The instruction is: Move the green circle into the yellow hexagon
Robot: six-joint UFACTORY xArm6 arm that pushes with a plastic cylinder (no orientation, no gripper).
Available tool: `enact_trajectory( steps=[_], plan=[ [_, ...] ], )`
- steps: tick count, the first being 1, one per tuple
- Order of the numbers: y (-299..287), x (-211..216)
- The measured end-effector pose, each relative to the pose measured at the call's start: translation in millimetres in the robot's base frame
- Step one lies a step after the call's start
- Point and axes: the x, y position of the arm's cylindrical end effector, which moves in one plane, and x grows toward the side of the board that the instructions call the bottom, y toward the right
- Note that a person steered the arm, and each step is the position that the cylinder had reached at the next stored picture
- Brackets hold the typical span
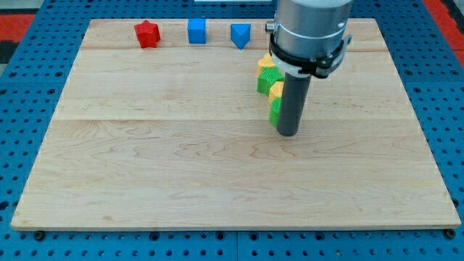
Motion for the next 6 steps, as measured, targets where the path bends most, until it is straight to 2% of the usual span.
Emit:
enact_trajectory(
  steps=[2, 5, 6],
  plan=[
    [1.7, -35.0],
    [53.2, -60.0],
    [54.2, -85.7]
  ],
)
